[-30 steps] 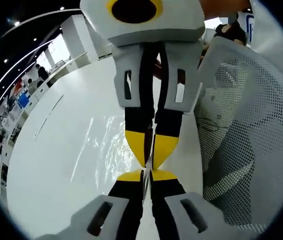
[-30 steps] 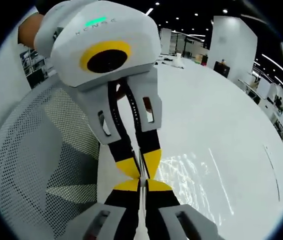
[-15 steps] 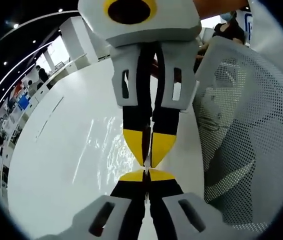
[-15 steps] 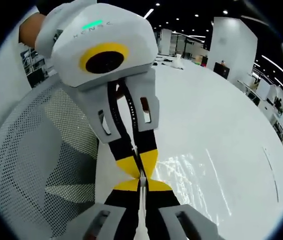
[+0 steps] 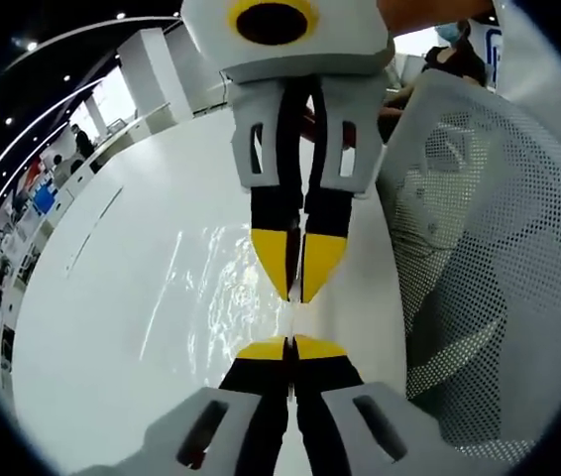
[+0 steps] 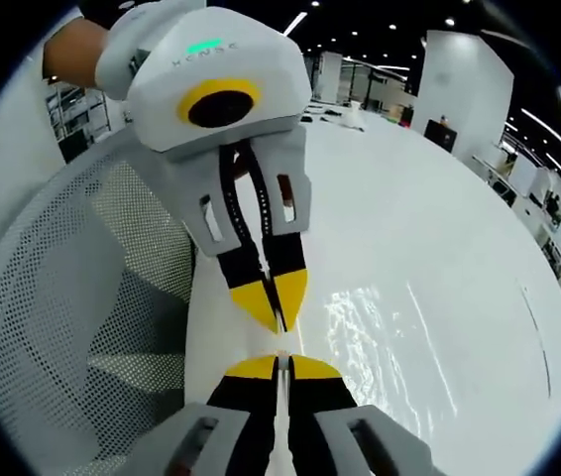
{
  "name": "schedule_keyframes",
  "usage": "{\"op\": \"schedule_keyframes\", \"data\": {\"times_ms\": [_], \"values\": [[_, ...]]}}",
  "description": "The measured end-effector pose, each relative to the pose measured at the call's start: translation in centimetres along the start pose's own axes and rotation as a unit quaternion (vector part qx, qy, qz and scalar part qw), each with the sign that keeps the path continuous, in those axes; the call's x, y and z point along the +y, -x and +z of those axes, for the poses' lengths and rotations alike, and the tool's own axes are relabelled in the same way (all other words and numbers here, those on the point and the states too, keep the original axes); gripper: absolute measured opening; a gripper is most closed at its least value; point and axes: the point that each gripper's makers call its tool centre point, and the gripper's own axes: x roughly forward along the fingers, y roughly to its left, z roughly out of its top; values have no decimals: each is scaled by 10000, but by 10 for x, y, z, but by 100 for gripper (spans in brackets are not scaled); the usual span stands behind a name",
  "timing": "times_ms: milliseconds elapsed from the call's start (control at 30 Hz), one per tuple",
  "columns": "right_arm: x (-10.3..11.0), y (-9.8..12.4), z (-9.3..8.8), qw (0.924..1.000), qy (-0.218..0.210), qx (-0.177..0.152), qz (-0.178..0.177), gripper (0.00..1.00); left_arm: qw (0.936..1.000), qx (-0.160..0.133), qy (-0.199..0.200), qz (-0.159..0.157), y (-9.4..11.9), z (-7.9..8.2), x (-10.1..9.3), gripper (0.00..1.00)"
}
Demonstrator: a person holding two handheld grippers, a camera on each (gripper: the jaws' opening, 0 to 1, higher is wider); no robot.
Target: Open the resealable bag by pulling the two sides of the seal apart until the entire bag opening is separated and visibly accessible.
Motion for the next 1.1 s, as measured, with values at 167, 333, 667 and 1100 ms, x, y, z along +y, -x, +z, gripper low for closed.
{"op": "schedule_keyframes", "data": {"times_ms": [167,333,667,1100], "values": [[-1,4,-6,10000,-11,1,-3,0,10000,-16,-4,-11,-1,1,0,0],[-2,7,-12,10000,-22,41,-20,0,10000,6,-13,-20,-2,1,0,0],[-3,13,-28,9998,-141,133,-47,0,9999,79,36,-55,-1,-4,0,0],[-5,22,-45,9995,-223,215,-101,0,9999,112,53,-79,-2,-6,-2,0]]}}
